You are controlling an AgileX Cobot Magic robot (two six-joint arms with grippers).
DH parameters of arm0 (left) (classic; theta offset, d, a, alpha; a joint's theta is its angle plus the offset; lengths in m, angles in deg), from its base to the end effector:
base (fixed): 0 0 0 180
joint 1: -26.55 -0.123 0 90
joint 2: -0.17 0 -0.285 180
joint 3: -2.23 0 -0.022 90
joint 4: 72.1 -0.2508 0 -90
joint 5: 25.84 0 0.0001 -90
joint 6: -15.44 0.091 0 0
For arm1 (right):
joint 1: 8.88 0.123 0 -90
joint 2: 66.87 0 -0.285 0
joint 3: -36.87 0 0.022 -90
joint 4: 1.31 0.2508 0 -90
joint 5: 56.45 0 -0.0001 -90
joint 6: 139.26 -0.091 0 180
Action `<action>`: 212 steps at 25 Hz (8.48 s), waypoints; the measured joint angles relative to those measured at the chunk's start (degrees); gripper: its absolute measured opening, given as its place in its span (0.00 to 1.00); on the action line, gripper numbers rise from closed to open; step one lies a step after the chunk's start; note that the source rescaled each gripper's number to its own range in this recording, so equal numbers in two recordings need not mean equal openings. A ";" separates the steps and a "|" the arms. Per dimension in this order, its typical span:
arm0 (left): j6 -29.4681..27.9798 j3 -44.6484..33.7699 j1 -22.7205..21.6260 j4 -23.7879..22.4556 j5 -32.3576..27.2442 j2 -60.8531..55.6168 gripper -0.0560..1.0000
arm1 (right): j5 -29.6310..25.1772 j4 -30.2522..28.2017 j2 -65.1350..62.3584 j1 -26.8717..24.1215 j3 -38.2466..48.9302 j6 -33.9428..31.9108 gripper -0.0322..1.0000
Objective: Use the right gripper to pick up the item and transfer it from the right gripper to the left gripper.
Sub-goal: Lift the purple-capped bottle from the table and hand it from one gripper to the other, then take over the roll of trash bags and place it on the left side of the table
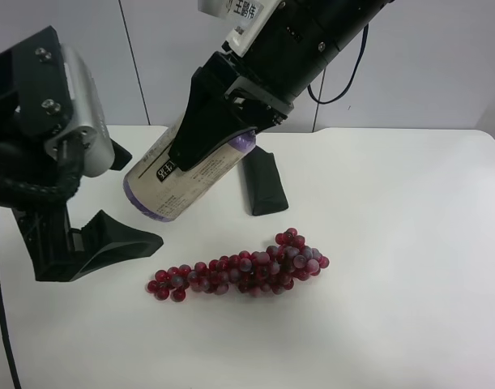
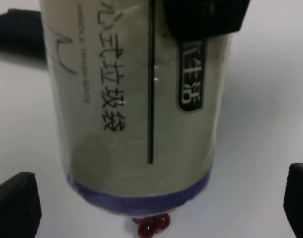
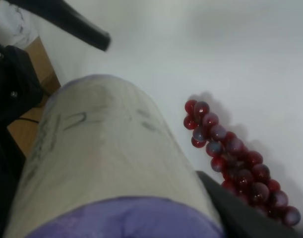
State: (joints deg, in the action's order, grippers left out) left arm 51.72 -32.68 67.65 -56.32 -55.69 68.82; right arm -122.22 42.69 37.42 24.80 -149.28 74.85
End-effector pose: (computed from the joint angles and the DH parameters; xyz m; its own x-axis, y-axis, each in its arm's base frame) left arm 0.1514 -0.1484 0.2901 -0.1919 0.6707 -0.7164 0.8660 0.4592 0.1980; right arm 0.2594 0.2422 0.3211 -0.6039 -0.6035 -0.5207 -0.7919 0.3801 0.4779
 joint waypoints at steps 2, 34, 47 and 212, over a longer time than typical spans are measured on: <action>0.00 0.00 0.00 0.04 0.71 1.05 1.00 | 0.00 0.00 0.00 0.00 0.00 0.00 0.03; 0.12 3.44 0.00 4.33 3.38 5.68 0.06 | -0.11 1.48 0.00 0.00 0.00 -0.06 0.03; 0.12 3.44 0.00 4.39 2.56 5.68 0.06 | -0.11 1.31 -0.41 0.00 0.00 -0.26 0.98; -19.77 3.38 -39.30 3.33 4.87 37.46 0.06 | 4.97 -43.18 -96.62 -29.71 55.76 -34.11 1.00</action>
State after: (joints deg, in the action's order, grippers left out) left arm 31.95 -29.30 28.36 -53.00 -50.82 106.28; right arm -117.25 -0.49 -59.20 -4.91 -93.51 40.74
